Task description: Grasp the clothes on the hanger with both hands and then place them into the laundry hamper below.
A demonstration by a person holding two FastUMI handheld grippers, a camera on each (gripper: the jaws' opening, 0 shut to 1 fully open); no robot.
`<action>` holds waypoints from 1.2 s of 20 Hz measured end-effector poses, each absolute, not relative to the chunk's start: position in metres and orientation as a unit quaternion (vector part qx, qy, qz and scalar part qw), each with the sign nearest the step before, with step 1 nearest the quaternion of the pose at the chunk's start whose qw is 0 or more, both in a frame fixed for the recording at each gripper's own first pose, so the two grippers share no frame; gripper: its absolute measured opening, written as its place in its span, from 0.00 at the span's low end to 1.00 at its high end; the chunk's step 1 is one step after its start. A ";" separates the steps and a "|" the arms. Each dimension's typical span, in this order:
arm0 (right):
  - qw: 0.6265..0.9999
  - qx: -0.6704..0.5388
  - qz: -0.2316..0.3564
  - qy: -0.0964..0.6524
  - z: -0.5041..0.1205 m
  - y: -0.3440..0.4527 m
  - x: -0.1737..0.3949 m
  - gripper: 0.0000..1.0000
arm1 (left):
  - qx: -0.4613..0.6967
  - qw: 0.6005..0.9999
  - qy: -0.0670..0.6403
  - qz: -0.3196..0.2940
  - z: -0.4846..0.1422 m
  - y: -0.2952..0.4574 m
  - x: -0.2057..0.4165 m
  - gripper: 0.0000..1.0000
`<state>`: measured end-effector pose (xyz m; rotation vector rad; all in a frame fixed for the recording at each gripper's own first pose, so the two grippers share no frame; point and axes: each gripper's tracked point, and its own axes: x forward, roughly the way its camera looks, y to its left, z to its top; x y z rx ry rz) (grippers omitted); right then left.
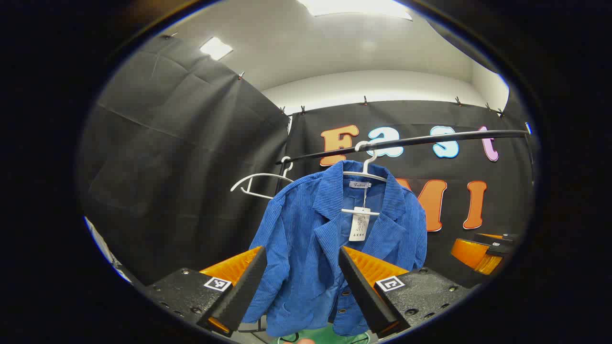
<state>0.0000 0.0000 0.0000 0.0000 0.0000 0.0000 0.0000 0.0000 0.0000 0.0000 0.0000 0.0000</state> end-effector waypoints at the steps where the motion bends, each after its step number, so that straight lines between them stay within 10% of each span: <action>1: 1.000 0.000 -0.002 0.000 0.000 -0.002 -0.001 0.89 | 0.002 1.000 0.000 0.000 0.000 0.000 0.000 0.98; 24: 1.000 0.003 0.026 0.000 -0.010 0.013 0.032 0.98 | 0.026 0.999 -0.010 0.025 0.010 0.020 0.015 0.92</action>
